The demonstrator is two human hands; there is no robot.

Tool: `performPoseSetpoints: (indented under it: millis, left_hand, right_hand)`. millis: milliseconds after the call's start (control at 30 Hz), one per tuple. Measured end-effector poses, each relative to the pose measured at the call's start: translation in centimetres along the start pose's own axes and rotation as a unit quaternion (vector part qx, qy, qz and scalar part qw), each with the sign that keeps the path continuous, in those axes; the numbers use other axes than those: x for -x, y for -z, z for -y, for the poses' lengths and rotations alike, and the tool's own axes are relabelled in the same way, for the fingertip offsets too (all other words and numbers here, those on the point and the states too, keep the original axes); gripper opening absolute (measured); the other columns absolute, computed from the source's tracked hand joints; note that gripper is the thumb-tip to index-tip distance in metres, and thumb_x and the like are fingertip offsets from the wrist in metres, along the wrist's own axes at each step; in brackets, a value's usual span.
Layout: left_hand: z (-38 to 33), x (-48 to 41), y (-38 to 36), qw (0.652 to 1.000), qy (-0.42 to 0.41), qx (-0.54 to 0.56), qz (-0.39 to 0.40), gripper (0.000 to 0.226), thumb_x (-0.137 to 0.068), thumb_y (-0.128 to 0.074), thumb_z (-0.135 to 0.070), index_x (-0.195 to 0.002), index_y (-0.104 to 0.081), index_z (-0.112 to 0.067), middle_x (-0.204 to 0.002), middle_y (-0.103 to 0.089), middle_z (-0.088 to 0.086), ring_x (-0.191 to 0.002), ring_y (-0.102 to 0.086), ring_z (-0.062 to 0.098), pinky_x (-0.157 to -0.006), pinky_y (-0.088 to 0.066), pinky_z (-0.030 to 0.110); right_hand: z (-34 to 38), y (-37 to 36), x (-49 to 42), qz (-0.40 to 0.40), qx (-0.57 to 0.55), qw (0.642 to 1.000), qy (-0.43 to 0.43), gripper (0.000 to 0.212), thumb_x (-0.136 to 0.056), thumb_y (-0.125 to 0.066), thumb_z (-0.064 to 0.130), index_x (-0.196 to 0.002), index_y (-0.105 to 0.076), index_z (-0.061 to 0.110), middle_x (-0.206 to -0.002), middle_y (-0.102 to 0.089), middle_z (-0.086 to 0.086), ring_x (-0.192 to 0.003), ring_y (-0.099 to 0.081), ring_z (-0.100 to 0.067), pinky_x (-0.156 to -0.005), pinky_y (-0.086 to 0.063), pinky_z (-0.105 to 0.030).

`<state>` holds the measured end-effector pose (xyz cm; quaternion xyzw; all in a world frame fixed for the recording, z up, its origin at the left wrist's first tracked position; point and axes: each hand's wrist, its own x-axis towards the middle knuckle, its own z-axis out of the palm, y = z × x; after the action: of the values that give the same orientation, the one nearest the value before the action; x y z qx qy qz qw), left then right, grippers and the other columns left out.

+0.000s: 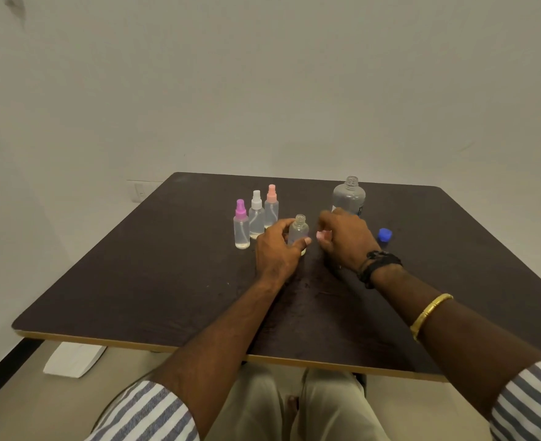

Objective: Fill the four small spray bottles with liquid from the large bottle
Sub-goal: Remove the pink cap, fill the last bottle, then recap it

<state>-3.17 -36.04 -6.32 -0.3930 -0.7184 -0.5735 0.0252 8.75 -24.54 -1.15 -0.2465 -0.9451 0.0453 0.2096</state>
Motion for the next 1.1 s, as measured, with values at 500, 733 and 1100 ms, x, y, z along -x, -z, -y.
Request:
performPoseSetpoints:
  millis: [500, 733, 1100]
  left_hand:
    - [-0.4, 0.0, 0.5, 1.000, 0.005, -0.002, 0.004, 0.046, -0.078, -0.084, -0.037, -0.118, -0.070, -0.019, -0.107, -0.073, -0.005, -0.094, -0.065, 0.007, -0.076, -0.048, 0.013]
    - [-0.4, 0.1, 0.9, 1.000, 0.006, -0.009, 0.006, 0.045, -0.078, -0.084, -0.032, -0.118, -0.070, -0.019, -0.104, -0.074, -0.005, -0.088, -0.064, 0.003, -0.071, -0.043, 0.006]
    - [0.3, 0.3, 1.3, 1.000, 0.015, -0.017, 0.016, 0.045, -0.078, -0.084, -0.030, -0.119, -0.069, -0.022, -0.105, -0.071, -0.006, -0.093, -0.064, 0.006, -0.074, -0.047, 0.012]
  right_hand:
    - [2.4, 1.0, -0.7, -0.210, -0.191, 0.958, 0.050, 0.012, -0.095, -0.068, 0.028, -0.099, -0.064, 0.017, -0.090, -0.067, 0.007, -0.080, -0.064, -0.008, -0.070, -0.058, -0.029]
    - [2.6, 0.4, -0.6, -0.147, -0.214, 0.963, 0.072, 0.015, -0.094, -0.069, 0.029, -0.105, -0.068, 0.019, -0.094, -0.070, 0.011, -0.084, -0.066, -0.005, -0.075, -0.060, -0.031]
    - [3.3, 0.0, -1.5, -0.149, -0.170, 0.973, 0.054, 0.028, -0.082, -0.077, 0.047, -0.089, -0.062, 0.025, -0.087, -0.062, 0.004, -0.075, -0.059, -0.012, -0.063, -0.054, -0.033]
